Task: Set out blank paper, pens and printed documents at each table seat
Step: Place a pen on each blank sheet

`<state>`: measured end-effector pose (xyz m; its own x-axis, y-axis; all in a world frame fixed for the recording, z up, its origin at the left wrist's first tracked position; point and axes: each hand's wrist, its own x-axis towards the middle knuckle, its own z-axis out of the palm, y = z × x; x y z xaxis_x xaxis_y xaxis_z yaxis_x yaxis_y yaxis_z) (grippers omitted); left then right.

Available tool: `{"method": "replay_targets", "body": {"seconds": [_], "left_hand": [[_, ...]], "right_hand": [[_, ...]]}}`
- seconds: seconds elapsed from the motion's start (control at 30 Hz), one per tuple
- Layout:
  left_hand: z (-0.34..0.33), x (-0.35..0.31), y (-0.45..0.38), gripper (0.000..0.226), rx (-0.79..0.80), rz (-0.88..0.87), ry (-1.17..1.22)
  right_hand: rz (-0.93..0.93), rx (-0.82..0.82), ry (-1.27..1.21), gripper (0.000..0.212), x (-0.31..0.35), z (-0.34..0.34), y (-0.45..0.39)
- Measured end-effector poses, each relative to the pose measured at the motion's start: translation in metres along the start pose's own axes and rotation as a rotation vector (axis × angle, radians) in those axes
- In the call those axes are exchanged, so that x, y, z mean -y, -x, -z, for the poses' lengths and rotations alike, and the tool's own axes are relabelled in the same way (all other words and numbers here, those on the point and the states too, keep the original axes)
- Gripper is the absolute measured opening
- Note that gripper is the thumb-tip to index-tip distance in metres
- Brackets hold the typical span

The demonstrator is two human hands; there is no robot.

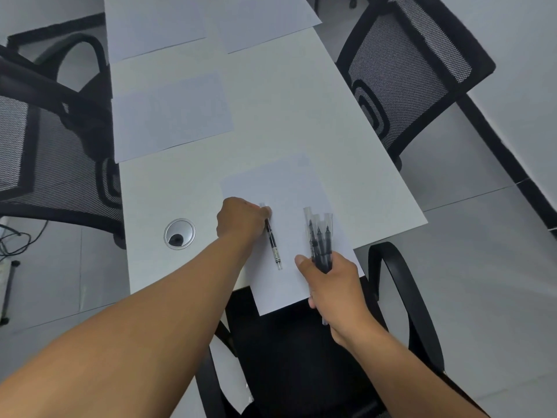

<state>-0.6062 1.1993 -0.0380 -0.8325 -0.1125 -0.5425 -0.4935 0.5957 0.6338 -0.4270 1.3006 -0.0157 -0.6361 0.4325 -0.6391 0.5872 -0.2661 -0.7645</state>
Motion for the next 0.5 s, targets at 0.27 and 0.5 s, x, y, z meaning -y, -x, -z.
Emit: {"method": "replay_targets", "body": {"seconds": [0.27, 0.5], "left_hand": [[0.003, 0.0, 0.002, 0.019, -0.015, -0.056, -0.045], [0.015, 0.001, 0.008, 0.025, 0.015, -0.078, -0.008]], "right_hand": [[0.003, 0.004, -0.001, 0.026, 0.001, -0.002, 0.004], [0.034, -0.001, 0.017, 0.029, 0.005, -0.006, 0.011]]}}
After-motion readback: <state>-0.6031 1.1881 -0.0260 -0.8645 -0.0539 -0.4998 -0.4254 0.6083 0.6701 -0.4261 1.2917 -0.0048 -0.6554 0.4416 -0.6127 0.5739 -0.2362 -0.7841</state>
